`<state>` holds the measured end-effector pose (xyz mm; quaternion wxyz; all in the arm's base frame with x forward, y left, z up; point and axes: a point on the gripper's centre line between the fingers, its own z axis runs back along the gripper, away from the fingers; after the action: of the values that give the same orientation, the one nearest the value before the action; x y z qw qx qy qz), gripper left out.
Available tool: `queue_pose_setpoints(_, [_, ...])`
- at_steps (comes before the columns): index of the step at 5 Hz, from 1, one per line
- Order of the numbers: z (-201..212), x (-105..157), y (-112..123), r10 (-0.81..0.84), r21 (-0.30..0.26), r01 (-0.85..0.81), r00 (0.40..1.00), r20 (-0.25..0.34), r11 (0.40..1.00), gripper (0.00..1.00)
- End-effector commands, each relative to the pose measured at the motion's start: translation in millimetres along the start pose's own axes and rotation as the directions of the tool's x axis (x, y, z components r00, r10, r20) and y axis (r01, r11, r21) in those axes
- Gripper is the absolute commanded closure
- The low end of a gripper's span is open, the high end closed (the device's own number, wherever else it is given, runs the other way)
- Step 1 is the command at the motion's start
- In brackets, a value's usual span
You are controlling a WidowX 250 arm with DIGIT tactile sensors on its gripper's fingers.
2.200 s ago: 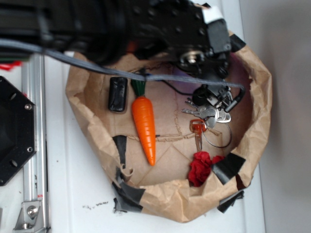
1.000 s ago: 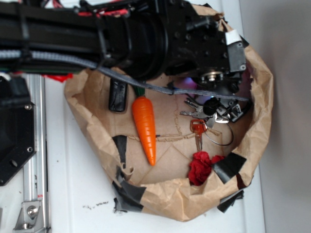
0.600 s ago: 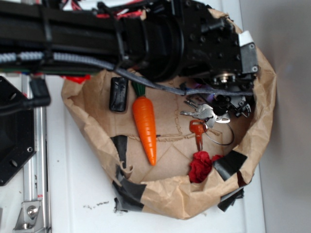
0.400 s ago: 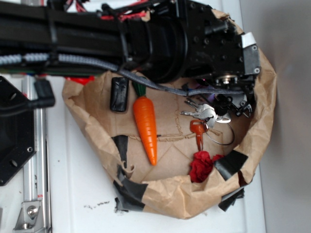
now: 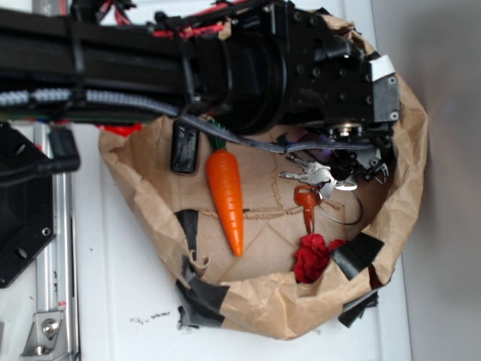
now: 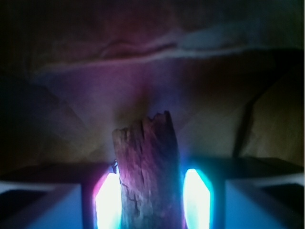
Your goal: Grab the wood chip.
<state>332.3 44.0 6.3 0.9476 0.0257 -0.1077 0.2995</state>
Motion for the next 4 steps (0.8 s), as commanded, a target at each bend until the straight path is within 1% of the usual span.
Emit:
queue_pose_setpoints(1, [41,-13,14,-0.213,-0.014,0.213,0.976,-0.032,0.977,1.00])
queue_pose_setpoints(2, [96,-30,21,-0.336,-0.064,0.333,0.941,-0.043,0.941,1.00])
queue_pose_setpoints(3, [151,-44,6,-0.369,-0.163,0.352,0.926,-0.083,0.922,1.00])
queue_pose_setpoints(4, [187,-44,8,-0.387,-0.181,0.368,0.918,-0.083,0.912,1.00])
